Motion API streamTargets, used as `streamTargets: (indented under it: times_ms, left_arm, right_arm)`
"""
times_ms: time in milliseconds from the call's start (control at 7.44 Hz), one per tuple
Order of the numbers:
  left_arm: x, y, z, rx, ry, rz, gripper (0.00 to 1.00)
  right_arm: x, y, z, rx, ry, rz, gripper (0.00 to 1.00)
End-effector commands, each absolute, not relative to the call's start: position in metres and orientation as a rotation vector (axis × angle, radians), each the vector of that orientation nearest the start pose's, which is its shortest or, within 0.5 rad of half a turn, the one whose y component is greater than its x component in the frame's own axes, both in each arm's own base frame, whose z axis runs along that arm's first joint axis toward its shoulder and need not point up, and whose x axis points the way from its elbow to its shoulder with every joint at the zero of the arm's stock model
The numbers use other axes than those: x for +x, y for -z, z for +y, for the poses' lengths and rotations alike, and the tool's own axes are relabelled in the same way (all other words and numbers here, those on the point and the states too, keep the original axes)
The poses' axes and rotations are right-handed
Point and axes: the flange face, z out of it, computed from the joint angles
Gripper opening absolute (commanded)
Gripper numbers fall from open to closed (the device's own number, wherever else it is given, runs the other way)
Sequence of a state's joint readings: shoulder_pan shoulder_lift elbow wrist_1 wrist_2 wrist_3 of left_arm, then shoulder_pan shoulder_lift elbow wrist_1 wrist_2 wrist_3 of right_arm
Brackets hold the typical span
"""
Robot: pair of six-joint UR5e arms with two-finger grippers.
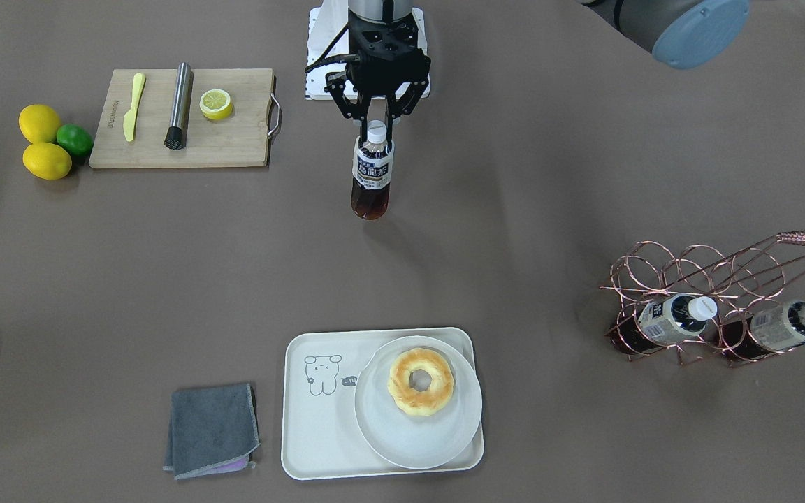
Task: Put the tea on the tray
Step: 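Lift the tea bottle out with the left gripper and set it on the table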
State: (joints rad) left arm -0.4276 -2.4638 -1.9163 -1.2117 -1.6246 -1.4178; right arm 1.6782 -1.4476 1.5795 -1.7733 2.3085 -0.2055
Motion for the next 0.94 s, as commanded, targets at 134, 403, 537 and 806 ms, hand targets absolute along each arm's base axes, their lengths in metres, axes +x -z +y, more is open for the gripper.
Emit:
streamTargets:
  times_ms: [134, 403, 537, 806]
  left_arm:
    - [0.5151, -0.0545, -0.3565, 0.228, 0.229, 0.835, 0.0]
    - [0.5175, -0.0567, -0.3581, 0.237, 0.221, 0.825, 0.0]
    - [0.5183, -0.0583, -0.3583, 0.239, 0.209, 0.819, 0.0]
    - [0.5204, -0.0601, -0.3591, 0.242, 0.197, 0.811, 0.09]
  right_arm:
    - [0.1233, -0.6133, -0.5249, 0.048, 0.068, -0.739, 1.0]
    - [0.1232, -0.6148, -0.5242, 0.046, 0.066, -0.74, 1.0]
    - [0.1233, -0.614, -0.5248, 0.047, 0.067, -0.739, 1.0]
    - [0.1233, -0.614, -0.5248, 0.047, 0.067, -0.739, 1.0]
